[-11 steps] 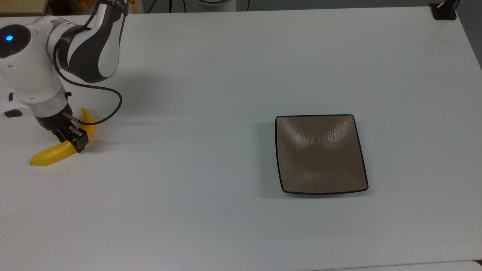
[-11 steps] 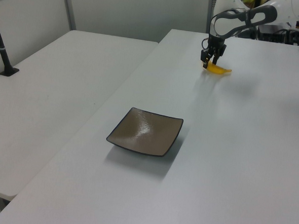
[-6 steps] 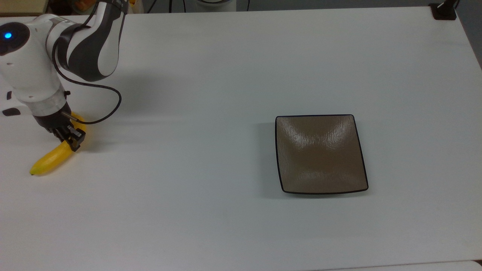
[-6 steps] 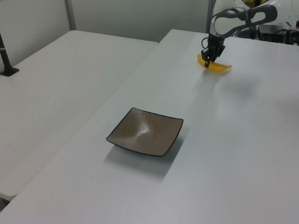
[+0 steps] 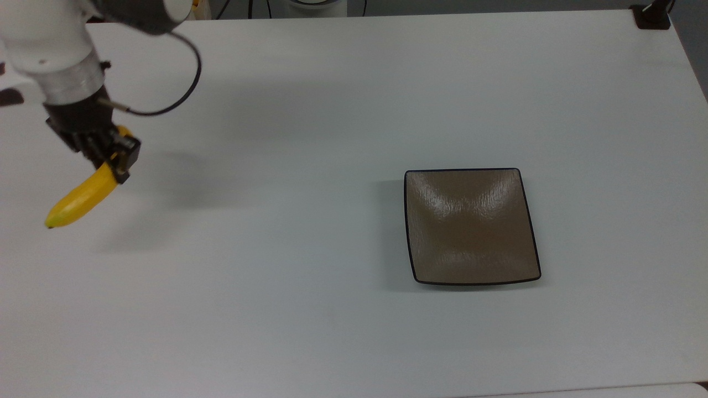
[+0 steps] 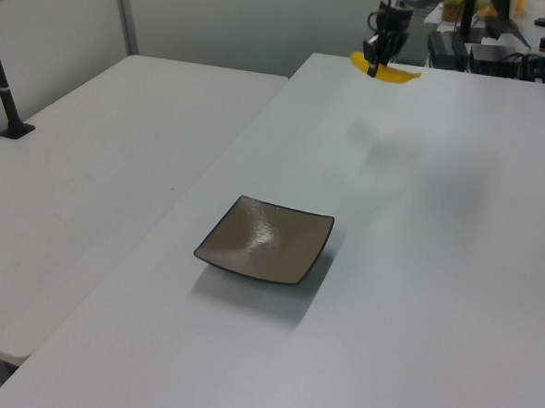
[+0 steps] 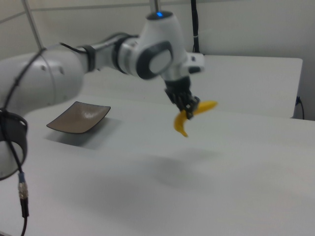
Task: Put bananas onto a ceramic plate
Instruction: 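Lift the banana and carry it over the brown square plate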
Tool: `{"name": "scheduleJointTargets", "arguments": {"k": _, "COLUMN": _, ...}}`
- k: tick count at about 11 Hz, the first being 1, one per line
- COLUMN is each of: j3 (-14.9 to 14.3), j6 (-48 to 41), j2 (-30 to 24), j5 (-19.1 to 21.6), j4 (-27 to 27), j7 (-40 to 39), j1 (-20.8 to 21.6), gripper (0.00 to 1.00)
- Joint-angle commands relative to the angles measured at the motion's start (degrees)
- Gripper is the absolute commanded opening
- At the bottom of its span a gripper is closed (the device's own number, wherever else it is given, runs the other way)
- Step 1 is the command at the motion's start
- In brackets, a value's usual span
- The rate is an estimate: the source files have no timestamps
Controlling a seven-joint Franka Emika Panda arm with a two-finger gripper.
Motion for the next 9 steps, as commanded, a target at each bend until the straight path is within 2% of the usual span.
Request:
{"name": "scheduleJointTargets", "arguments": {"k": 1, "j3": -0.6, "j6": -8.7, "j2": -8.5, "j5": 1.1, "j4": -3.7, "j7": 0.5, "j1": 6.1, "gripper": 0.07}}
{"name": "scheduleJointTargets", "arguments": {"k": 4, "j3": -1.3, "j6": -16.7, "j2": -10.4, "j5": 0.7, "j4": -3.1, "j7": 2.6, "j1": 16.8, "gripper": 0.07}}
{"name": "scheduleJointTargets", "arguments": {"k": 7, "j3": -1.4, "j6": -16.8, "j2": -9.6, "j5": 0.7, "j4": -3.0, "j7": 16.3, "j1": 25.7, "gripper": 0.08}}
{"name": "scheduleJointTargets", "arguments": {"k": 9, "j3": -1.2, "j6": -13.5, "j2": -7.6, "j5": 0.8, "j4": -2.9, "j7": 26.2, "j1": 31.2, "gripper": 0.08}}
